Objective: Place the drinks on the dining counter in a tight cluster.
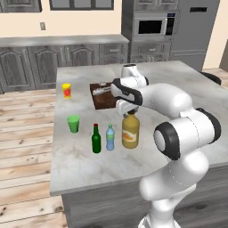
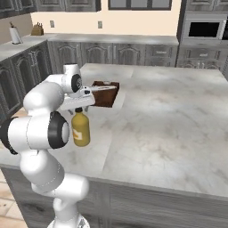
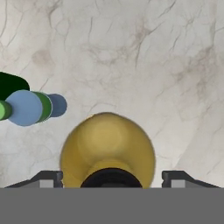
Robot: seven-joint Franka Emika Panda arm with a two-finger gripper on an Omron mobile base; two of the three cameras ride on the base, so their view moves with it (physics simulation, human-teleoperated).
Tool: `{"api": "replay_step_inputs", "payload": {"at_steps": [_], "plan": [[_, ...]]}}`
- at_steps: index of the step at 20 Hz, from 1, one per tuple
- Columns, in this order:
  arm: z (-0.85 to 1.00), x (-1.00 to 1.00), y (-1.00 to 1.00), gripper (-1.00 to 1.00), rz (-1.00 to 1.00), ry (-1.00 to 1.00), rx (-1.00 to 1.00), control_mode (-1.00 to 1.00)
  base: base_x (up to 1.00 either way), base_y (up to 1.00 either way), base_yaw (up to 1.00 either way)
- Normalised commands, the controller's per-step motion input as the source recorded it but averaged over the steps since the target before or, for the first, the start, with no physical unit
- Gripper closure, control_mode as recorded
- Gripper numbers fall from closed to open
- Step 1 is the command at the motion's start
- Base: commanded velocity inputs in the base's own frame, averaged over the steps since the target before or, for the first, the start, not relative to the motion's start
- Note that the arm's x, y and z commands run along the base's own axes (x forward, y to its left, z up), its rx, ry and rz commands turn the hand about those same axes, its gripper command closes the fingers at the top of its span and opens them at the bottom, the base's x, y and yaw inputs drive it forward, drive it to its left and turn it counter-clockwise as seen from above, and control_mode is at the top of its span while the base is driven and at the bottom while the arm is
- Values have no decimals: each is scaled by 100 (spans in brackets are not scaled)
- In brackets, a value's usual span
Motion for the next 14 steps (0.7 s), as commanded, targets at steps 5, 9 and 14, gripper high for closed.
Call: {"api": "replay_step_inputs", "payload": {"at_steps": [5, 9, 14], "plan": [[0, 0, -1, -100, 0, 1, 0, -100, 0, 0, 0], [0, 0, -11, -100, -4, 0, 0, -100, 0, 0, 0], [12, 0, -12, -100, -8, 0, 1, -100, 0, 0, 0]]}}
